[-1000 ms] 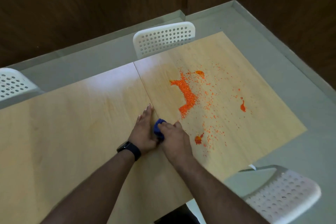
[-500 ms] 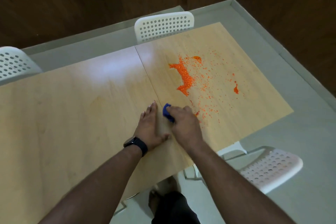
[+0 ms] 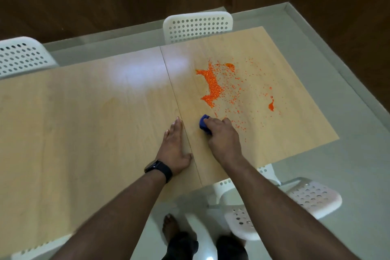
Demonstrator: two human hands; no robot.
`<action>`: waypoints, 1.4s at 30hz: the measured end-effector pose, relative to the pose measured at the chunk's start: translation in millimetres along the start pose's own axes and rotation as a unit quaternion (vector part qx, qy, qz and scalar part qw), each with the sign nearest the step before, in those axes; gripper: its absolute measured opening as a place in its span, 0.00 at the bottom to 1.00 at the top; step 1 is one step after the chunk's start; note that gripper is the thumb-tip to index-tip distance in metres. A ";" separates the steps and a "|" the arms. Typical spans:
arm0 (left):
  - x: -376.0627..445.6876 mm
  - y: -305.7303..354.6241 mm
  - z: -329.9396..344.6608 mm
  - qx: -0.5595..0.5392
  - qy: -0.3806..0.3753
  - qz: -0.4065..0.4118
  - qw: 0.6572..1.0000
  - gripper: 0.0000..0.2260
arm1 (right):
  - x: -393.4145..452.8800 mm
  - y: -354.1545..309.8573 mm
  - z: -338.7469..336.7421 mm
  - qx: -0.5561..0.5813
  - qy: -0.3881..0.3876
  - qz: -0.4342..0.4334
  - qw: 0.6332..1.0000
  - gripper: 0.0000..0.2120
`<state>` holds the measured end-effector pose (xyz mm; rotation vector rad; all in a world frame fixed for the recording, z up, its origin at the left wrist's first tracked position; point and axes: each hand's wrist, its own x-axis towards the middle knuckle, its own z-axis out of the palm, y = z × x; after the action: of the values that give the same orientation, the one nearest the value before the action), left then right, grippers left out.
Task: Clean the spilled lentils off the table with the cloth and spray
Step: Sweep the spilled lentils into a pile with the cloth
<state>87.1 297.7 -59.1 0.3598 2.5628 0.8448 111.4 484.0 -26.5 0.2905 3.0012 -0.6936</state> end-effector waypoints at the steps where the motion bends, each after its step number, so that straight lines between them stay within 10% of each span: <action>1: -3.4 3.3 4.4 0.002 0.005 -0.006 1.000 0.56 | -6.5 -1.8 -2.7 0.008 0.003 -0.020 1.000 0.27; 12: -40.1 48.1 58.3 -0.020 0.078 -0.075 0.994 0.58 | -55.5 62.5 -9.2 -0.041 -0.101 -0.196 0.975 0.23; 42: -10.9 124.3 111.3 -0.044 0.094 -0.077 0.992 0.58 | -2.4 137.8 -67.4 -0.062 -0.047 -0.205 0.976 0.29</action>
<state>162.0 447.2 -60.8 0.0563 2.6711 0.9705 140.1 634.7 -25.0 -0.3691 3.0185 -0.5189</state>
